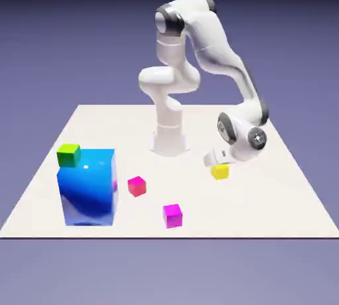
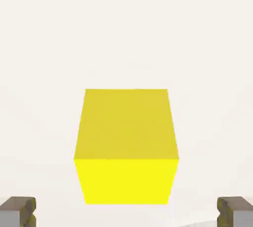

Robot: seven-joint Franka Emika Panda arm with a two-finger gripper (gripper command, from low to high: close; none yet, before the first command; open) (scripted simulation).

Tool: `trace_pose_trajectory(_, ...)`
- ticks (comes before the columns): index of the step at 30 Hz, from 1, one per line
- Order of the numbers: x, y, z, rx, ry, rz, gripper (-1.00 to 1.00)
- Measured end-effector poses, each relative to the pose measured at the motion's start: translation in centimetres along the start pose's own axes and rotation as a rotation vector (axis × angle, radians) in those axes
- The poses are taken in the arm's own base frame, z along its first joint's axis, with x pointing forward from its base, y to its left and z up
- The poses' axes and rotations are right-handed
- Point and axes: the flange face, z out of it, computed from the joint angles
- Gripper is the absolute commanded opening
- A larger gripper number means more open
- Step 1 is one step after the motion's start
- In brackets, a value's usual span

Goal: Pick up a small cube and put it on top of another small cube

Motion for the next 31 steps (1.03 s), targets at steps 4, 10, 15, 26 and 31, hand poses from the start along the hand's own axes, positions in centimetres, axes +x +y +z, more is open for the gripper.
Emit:
trace_pose_trajectory(4, 0.4, -0.4, 3.5, 0.0, 0.0, -0.001, -1.0)
trace_pose_trajectory(10, 0.7, 0.8, -3.9, 0.03, -0.032, 0.043, -1.0)
trace_pose_trajectory(15, 11.4, 5.3, -10.3, 0.247, -0.258, 0.37, -1.0)
trace_pose_trajectory(26, 29.2, 20.9, -14.8, 0.619, -0.619, 0.882, -1.0)
trace_pose_trajectory(31, 29.0, 17.8, -11.5, 0.616, -0.617, 0.883, 1.0)
